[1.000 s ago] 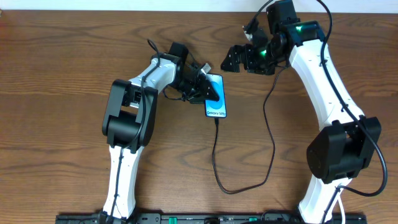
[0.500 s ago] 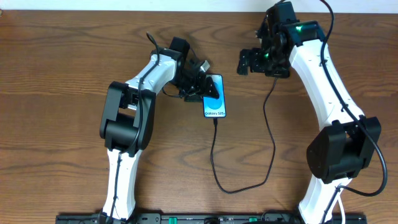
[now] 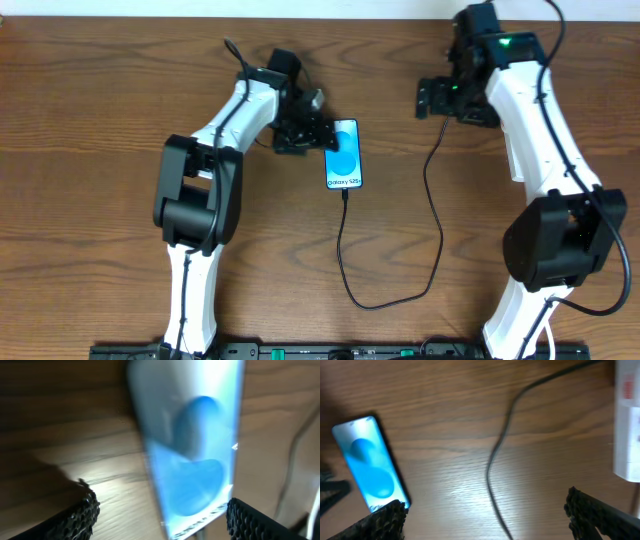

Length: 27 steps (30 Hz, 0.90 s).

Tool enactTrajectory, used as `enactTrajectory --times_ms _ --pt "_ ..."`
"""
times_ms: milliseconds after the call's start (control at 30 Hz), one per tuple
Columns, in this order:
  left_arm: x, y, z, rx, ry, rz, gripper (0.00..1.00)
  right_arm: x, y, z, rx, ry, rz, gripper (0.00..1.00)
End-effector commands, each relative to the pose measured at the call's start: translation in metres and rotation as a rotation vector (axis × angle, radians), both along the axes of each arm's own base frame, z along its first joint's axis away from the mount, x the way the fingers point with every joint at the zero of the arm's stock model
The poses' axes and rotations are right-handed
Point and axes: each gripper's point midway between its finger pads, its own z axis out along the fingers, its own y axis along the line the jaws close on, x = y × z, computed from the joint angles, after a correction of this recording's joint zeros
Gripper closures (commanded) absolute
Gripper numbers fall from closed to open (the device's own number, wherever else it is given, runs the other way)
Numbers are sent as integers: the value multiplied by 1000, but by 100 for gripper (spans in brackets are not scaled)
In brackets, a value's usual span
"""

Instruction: Plug charger to phone and switch on socket

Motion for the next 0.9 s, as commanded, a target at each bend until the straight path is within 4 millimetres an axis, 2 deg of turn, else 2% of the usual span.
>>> enactTrajectory --times_ms 0,67,133,167,200,267,333,467,633,767,867 --pt "17 77 -14 311 -43 137 15 5 -38 2 -25 -6 -101 1" --pt "29 99 11 383 -108 221 15 6 -56 2 -25 -6 -140 1" --pt "48 143 74 497 -266 412 15 4 -93 1 -26 -5 -257 1" --pt "51 155 93 515 -309 464 15 3 -105 1 -25 -4 -297 1" --pt "54 171 125 522 -383 523 15 0 -130 1 -20 -5 -382 1" --pt "55 183 152 507 -441 567 15 -4 -154 1 -12 -6 -473 1" --pt "53 192 168 497 -471 597 15 -10 -180 0 -6 -5 -559 1" --pt "51 202 179 494 -488 624 14 -19 -222 -10 1 -23 -693 1" --pt "51 202 176 497 -481 621 14 -30 -249 -40 12 -24 -799 1" --pt "51 202 176 497 -481 622 14 -31 -258 -66 13 -49 -819 1" --pt "51 202 176 497 -480 621 14 -31 -254 -84 28 -58 -821 1"
